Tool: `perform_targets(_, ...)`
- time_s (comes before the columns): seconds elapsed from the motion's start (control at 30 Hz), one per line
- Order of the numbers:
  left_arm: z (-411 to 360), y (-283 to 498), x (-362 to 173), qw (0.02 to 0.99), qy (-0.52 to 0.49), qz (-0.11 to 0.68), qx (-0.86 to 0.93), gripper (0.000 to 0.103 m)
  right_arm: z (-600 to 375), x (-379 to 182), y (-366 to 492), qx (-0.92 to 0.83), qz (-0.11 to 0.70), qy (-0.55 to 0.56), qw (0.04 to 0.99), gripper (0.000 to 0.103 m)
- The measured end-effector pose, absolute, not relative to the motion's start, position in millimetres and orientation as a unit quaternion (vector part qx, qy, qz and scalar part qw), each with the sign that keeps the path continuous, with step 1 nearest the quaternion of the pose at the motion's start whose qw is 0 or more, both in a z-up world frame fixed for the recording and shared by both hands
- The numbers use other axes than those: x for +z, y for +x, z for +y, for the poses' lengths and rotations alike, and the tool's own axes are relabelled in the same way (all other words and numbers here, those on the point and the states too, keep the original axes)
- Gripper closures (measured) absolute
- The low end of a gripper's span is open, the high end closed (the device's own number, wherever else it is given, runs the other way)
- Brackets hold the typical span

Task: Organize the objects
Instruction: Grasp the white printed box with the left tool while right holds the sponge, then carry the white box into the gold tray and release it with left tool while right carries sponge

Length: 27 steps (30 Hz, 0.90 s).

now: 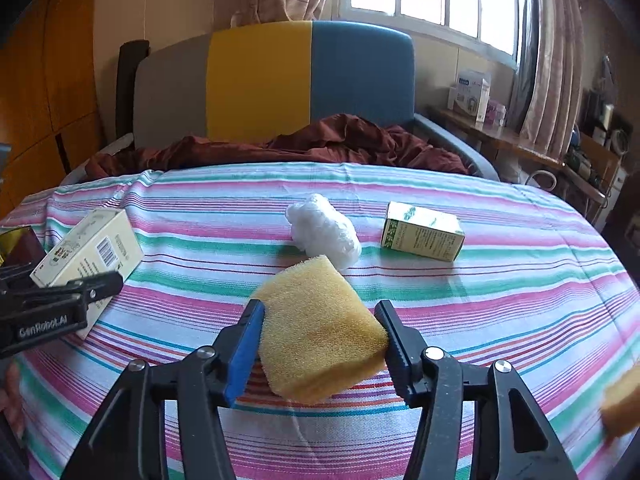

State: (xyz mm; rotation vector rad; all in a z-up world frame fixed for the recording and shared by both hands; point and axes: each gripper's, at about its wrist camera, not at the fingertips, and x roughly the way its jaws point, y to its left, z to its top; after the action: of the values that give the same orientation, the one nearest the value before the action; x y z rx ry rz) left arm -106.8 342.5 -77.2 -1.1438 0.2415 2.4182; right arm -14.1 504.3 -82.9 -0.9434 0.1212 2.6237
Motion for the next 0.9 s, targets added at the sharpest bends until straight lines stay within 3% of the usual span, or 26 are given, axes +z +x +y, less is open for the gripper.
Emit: perform_targets(0.9,291,-54,-65,0.236,-0.387,0.055,0.890,0.051,452,-74,8,0.932,0.016,-0.323,0.166,0.046)
